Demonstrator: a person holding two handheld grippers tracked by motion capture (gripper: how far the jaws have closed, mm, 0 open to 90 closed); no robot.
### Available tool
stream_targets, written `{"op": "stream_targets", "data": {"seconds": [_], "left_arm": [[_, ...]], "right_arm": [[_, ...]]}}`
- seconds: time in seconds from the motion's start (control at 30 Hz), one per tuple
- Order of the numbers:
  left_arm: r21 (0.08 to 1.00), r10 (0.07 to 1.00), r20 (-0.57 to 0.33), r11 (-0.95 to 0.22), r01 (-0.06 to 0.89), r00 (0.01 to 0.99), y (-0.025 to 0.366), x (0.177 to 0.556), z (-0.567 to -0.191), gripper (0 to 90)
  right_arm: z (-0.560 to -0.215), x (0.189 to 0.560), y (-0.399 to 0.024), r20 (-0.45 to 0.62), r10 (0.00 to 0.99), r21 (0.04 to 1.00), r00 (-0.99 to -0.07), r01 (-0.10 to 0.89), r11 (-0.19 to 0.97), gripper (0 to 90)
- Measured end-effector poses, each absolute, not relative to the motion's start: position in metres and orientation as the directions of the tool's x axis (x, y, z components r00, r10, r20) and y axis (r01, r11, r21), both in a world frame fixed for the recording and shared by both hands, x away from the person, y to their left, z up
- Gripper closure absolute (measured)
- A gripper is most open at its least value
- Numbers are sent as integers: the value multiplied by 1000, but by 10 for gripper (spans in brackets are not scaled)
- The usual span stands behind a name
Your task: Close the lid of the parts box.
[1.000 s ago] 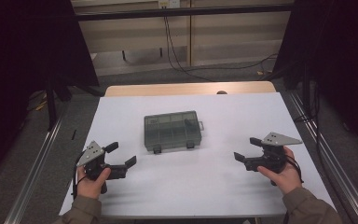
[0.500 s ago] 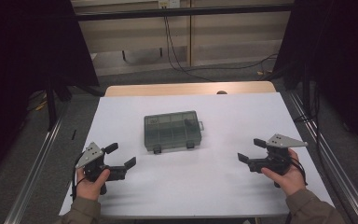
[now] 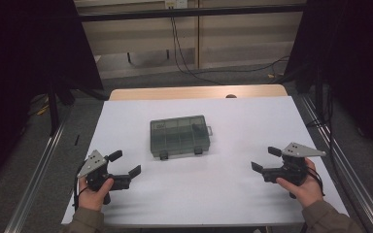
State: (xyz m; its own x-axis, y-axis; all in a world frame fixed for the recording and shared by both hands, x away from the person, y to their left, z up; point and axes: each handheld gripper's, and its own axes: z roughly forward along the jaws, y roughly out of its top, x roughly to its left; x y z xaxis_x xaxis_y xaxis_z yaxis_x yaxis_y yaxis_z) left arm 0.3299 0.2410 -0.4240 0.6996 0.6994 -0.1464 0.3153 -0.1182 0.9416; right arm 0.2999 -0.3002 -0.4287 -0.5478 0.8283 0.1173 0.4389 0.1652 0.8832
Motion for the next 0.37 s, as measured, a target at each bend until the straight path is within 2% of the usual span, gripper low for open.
{"op": "stream_targets", "data": {"seconds": [0.37], "left_arm": [[943, 695, -143, -122, 311, 705, 239, 330, -425, 38]], "right_arm": [[-429, 291, -309, 112, 835, 892, -539, 424, 154, 105]]}}
